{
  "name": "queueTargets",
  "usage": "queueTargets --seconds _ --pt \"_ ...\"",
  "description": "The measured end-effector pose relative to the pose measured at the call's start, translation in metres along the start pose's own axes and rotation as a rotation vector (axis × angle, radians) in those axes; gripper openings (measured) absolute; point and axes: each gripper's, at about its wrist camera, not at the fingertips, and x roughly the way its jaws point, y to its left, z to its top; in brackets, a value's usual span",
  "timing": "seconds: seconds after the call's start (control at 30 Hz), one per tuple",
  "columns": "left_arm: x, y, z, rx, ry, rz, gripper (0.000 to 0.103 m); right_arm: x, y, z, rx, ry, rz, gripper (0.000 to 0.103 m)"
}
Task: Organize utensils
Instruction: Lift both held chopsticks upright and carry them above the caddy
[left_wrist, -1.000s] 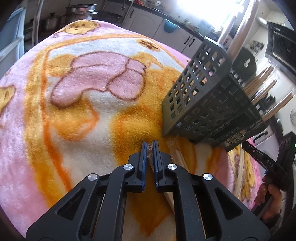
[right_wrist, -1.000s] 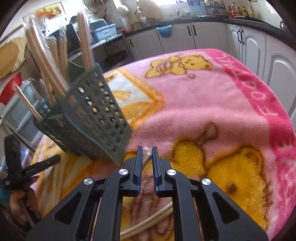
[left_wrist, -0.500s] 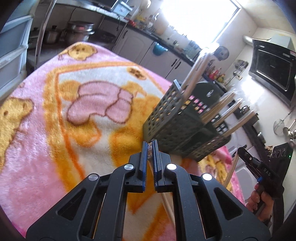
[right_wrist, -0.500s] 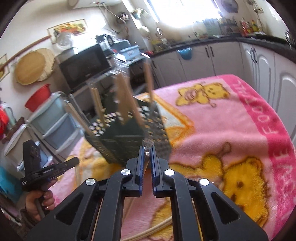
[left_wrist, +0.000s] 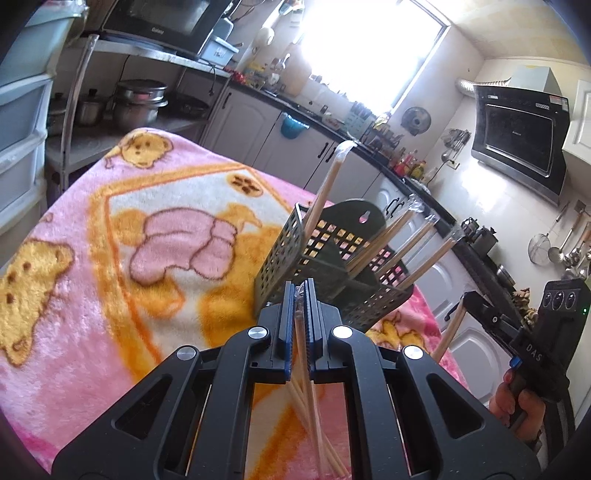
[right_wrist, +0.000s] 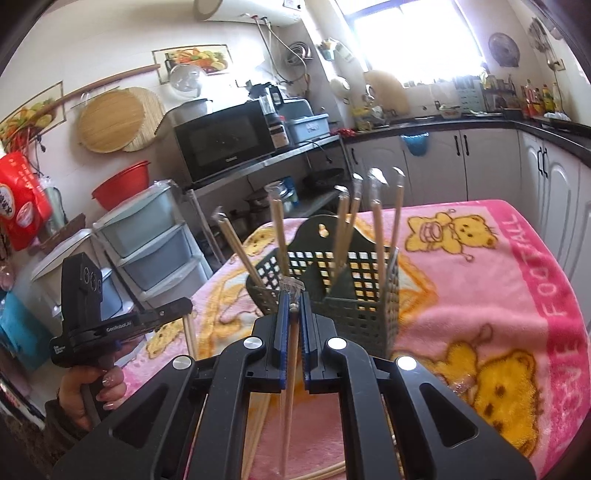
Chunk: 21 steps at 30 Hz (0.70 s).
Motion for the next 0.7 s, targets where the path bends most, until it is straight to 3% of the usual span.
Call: queueTargets --seconds 0.7 --pt "-0.022 -0.041 0.023 0.075 -0.074 -0.077 0.002 -0.030 0.028 0.022 -0.091 -0.104 0.012 0.006"
